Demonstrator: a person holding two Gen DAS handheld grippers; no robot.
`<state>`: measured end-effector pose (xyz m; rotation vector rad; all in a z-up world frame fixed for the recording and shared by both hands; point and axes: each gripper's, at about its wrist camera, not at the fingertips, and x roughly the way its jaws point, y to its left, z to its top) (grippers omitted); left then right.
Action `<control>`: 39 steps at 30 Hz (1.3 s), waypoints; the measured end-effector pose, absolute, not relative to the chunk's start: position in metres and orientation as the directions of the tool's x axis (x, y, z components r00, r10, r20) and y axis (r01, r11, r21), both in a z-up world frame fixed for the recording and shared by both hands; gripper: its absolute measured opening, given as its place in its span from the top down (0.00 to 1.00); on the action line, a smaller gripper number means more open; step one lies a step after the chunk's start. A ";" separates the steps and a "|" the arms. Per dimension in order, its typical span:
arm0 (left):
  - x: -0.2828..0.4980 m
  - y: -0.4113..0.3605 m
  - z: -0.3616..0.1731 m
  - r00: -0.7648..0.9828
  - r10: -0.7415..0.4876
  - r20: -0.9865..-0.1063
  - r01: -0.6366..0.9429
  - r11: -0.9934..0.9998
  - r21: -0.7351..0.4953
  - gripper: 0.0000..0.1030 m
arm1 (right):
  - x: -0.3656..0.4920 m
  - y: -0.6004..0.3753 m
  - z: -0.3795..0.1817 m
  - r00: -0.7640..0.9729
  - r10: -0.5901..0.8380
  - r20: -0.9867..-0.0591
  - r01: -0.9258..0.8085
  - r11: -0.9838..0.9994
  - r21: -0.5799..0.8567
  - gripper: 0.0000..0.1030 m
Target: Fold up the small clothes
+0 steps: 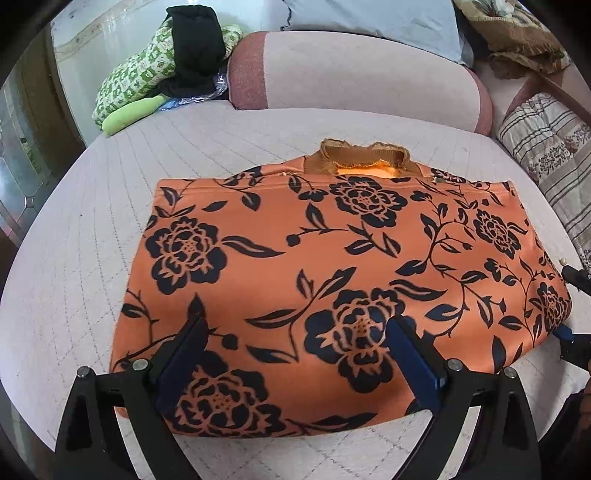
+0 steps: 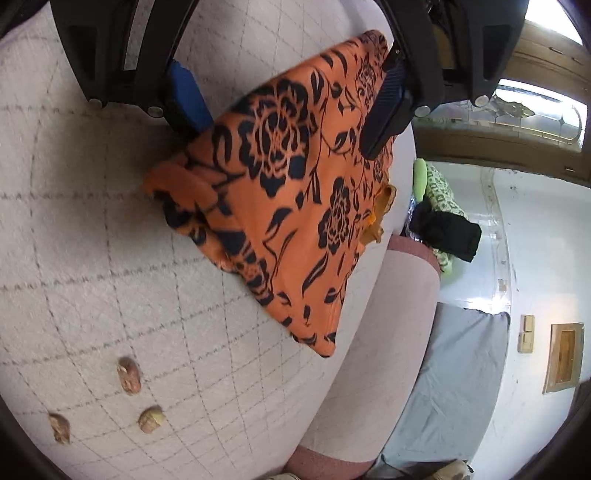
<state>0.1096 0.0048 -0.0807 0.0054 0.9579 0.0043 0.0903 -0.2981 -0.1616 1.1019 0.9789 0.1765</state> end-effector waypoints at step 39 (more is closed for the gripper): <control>0.133 -0.077 -0.097 0.601 0.007 -0.799 0.141 0.983 0.114 0.04 | 0.073 -0.308 -0.118 0.633 0.361 -0.684 0.200 0.778 0.595 0.29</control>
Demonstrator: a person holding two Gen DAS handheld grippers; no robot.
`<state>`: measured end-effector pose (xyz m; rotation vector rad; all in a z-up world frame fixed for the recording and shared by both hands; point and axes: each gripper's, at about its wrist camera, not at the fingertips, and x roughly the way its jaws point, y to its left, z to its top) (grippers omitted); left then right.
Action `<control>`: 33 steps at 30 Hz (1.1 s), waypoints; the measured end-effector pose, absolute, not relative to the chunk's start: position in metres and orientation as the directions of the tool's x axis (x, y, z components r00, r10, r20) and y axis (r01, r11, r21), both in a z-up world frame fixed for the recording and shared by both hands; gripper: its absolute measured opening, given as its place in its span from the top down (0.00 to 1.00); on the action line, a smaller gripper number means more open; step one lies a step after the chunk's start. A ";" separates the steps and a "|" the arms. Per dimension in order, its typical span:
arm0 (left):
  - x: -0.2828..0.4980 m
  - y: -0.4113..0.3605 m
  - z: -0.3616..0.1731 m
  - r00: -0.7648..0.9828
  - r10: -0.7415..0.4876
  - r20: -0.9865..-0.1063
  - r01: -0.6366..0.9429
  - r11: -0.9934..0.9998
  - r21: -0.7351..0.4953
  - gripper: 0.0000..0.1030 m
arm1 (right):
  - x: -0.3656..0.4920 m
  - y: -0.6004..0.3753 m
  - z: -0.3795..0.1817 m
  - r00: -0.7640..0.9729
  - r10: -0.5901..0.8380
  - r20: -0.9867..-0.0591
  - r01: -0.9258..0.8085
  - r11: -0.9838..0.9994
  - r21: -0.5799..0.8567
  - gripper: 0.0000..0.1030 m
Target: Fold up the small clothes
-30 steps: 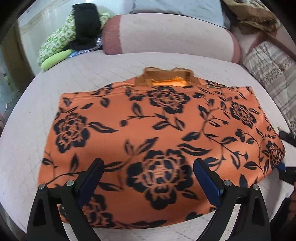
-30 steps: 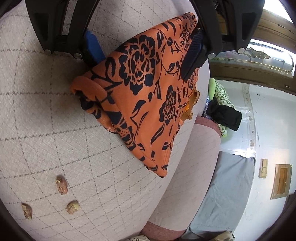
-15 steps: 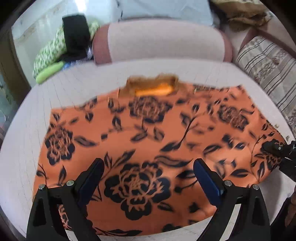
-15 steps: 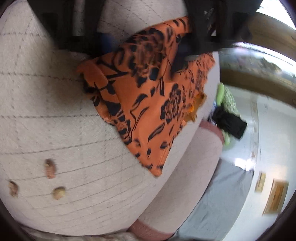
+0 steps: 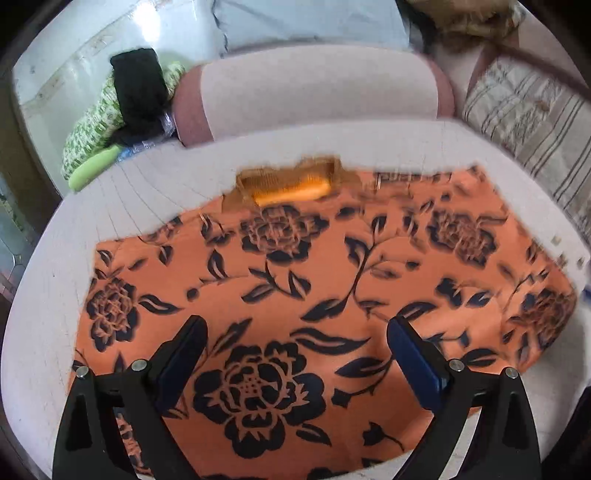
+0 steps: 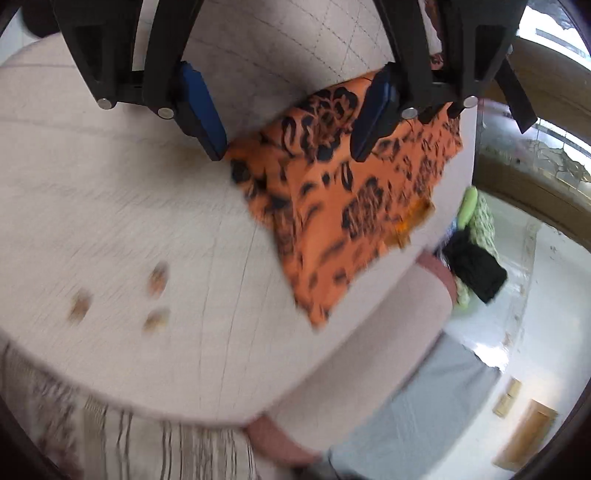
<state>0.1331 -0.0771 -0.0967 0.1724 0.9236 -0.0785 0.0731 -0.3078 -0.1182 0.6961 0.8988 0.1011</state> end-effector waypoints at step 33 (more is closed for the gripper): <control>0.135 -0.069 -0.112 0.534 0.027 -0.845 0.132 0.985 0.114 0.00 | 0.171 -0.262 -0.088 0.432 0.639 -0.636 -0.076 0.729 0.681 0.24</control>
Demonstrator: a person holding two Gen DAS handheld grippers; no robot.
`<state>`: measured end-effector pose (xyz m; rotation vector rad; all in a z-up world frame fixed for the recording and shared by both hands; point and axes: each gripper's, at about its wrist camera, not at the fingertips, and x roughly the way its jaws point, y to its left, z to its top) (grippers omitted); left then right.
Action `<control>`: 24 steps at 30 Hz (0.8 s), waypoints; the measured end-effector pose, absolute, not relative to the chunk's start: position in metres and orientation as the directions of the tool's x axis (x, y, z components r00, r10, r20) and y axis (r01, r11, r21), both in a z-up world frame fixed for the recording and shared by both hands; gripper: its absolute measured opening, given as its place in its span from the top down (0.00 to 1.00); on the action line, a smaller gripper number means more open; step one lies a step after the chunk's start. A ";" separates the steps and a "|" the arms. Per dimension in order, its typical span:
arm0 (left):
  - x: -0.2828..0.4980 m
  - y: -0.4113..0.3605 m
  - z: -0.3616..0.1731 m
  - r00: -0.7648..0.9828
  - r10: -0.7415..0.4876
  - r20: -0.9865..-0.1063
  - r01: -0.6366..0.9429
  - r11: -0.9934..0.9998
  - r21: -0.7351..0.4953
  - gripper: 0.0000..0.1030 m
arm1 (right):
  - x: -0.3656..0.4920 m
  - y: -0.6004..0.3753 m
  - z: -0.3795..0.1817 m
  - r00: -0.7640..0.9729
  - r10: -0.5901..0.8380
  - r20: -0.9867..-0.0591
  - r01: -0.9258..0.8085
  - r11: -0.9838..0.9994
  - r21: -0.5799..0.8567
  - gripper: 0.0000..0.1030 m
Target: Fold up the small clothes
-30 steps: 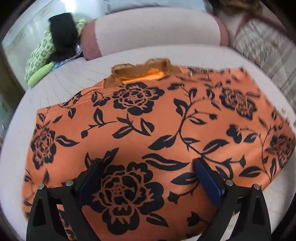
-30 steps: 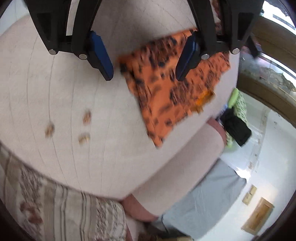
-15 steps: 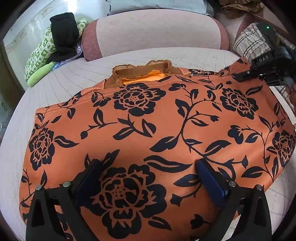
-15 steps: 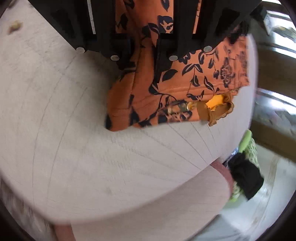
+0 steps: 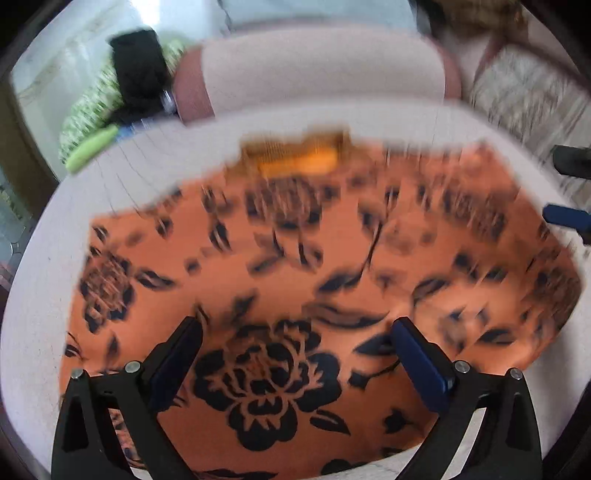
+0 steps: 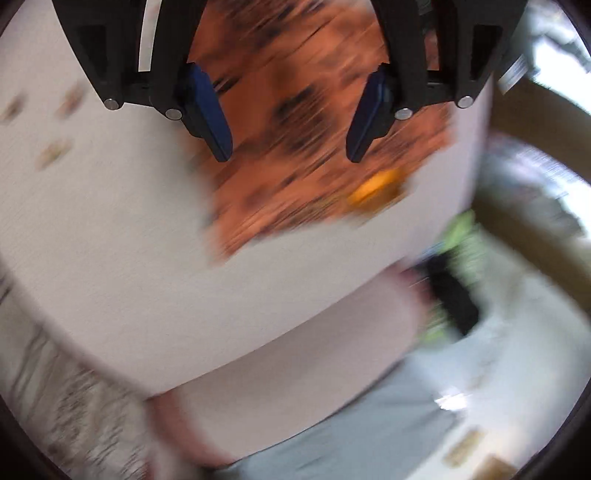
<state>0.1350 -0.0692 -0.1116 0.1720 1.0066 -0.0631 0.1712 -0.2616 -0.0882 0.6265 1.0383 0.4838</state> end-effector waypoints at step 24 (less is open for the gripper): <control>0.134 -0.061 -0.097 0.594 0.017 -0.804 0.070 0.995 0.072 0.01 | 0.097 -0.295 -0.151 0.590 0.528 -0.611 0.294 0.565 0.771 0.16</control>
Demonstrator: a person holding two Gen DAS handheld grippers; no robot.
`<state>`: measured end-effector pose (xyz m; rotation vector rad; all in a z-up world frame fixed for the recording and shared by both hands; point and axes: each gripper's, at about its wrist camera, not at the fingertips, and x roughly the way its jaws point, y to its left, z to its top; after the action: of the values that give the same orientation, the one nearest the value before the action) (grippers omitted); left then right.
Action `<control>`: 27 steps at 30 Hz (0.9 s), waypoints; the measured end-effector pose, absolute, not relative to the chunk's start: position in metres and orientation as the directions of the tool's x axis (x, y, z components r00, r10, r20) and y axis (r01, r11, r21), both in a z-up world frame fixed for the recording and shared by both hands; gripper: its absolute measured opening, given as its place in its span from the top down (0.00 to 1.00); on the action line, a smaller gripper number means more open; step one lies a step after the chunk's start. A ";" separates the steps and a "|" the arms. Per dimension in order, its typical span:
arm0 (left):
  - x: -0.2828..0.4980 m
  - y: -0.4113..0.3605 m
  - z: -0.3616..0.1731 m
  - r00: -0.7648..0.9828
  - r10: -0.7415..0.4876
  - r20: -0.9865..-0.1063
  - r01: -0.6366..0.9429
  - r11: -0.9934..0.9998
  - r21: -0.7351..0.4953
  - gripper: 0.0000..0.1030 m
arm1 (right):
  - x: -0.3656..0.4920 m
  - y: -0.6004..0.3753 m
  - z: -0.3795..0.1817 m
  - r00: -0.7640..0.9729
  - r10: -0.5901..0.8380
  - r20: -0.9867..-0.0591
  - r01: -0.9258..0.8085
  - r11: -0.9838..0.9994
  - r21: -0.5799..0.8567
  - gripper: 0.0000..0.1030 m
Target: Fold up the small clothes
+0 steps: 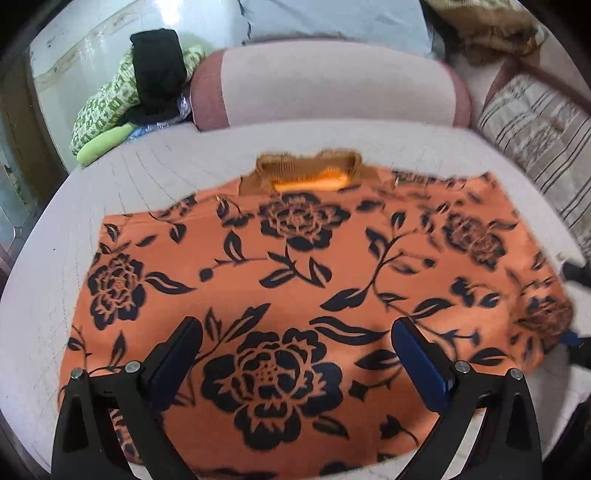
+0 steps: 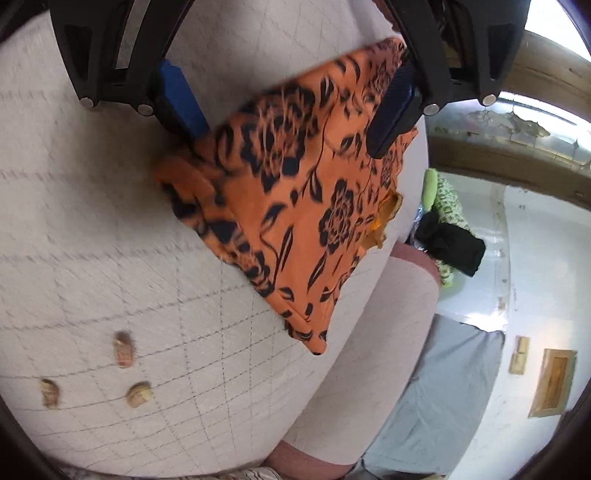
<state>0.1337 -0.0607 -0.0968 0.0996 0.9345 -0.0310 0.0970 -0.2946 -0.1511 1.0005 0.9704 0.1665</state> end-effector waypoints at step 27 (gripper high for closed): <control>0.126 -0.007 -0.063 0.642 -0.079 -0.763 0.040 0.997 -0.070 0.01 | 0.143 -0.248 -0.138 0.565 0.398 -0.723 0.184 0.793 0.580 0.81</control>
<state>0.1262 -0.0071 -0.0625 -0.0482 0.8711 -0.0680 0.1427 -0.2481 -0.1377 0.6692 0.9811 0.1371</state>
